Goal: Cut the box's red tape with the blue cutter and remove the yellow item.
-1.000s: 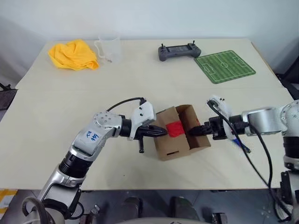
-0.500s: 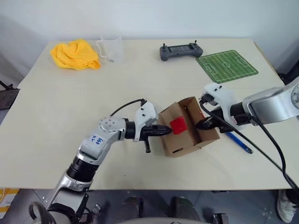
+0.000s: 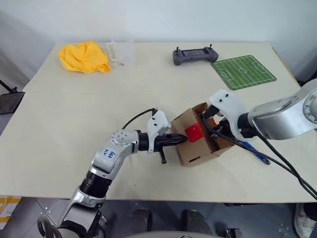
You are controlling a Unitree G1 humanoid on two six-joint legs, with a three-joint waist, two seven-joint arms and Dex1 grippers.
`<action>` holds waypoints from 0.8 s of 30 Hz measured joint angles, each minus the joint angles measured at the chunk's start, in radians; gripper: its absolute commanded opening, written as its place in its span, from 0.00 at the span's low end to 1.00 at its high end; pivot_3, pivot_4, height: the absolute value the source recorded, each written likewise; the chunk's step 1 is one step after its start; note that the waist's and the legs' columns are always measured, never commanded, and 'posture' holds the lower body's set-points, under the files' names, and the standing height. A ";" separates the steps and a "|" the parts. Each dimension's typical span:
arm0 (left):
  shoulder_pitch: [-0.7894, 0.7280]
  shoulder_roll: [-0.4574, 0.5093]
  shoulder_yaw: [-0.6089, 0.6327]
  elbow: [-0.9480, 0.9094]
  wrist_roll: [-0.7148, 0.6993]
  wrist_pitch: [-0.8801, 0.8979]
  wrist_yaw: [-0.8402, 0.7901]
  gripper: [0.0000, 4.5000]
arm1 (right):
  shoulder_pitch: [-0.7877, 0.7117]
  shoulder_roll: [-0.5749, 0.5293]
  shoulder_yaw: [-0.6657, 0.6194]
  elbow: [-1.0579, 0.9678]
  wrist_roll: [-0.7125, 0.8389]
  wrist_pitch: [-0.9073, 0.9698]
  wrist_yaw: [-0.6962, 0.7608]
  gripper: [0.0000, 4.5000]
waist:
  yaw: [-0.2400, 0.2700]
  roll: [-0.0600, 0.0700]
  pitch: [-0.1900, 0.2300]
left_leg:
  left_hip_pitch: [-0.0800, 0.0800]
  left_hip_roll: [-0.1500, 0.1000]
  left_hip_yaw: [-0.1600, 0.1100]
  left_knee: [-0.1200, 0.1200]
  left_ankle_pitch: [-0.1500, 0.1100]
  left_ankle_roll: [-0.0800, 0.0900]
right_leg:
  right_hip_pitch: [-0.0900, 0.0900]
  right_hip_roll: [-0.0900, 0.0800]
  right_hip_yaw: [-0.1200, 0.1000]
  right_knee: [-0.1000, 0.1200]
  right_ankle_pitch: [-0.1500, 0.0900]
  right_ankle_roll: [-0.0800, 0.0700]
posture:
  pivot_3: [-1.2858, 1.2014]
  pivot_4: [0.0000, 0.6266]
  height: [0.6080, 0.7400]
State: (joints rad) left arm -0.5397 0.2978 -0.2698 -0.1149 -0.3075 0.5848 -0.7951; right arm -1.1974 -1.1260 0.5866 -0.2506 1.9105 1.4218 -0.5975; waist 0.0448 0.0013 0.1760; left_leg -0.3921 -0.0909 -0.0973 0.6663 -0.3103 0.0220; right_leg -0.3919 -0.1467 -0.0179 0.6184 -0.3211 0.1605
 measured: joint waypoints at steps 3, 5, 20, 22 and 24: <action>0.003 0.014 0.000 -0.006 0.000 0.006 0.000 0.00 | -0.018 0.000 0.001 -0.020 0.000 -0.012 -0.001 0.00 | 0.004 0.000 0.000 | 0.000 0.000 0.000 0.000 0.000 0.000 | 0.000 0.000 0.000 0.000 0.000 0.000 | 0.52 0.24 1.00; 0.005 0.024 0.000 -0.008 0.000 0.009 -0.001 0.00 | -0.023 0.001 0.001 -0.023 0.003 -0.025 0.004 0.00 | 0.006 0.000 0.000 | 0.000 -0.001 0.000 0.000 0.001 0.001 | 0.001 0.000 0.000 0.000 0.000 0.000 | 0.52 0.24 1.00; 0.043 0.070 -0.034 0.048 0.067 0.067 0.018 0.00 | -0.088 -0.019 -0.009 -0.057 0.044 -0.096 0.191 0.00 | 0.006 -0.001 0.000 | -0.012 -0.001 -0.003 -0.001 0.001 0.001 | -0.011 -0.001 -0.001 0.000 0.001 0.001 | 0.52 0.24 1.00; 0.043 0.064 -0.033 0.049 0.072 0.065 0.020 0.00 | -0.046 -0.021 -0.026 -0.058 0.044 -0.133 0.173 0.00 | 0.007 -0.002 0.000 | -0.012 -0.001 -0.003 -0.001 0.001 0.001 | -0.011 -0.001 -0.001 0.000 0.001 0.001 | 0.52 0.24 1.00; 0.043 0.058 -0.029 0.049 0.073 0.062 0.025 0.00 | 0.002 -0.029 -0.045 -0.059 0.042 -0.167 0.138 0.00 | 0.005 -0.002 0.000 | -0.012 -0.001 -0.003 0.000 0.001 0.000 | -0.011 -0.001 -0.001 0.000 0.001 0.001 | 0.52 0.24 1.00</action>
State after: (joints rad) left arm -0.4966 0.3559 -0.2986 -0.0663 -0.2348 0.6467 -0.7705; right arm -1.1959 -1.1547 0.5414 -0.3099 1.9526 1.2550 -0.4597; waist 0.0497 -0.0004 0.1765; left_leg -0.4044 -0.0921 -0.1002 0.6661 -0.3089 0.0225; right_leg -0.4027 -0.1476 -0.0190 0.6184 -0.3202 0.1618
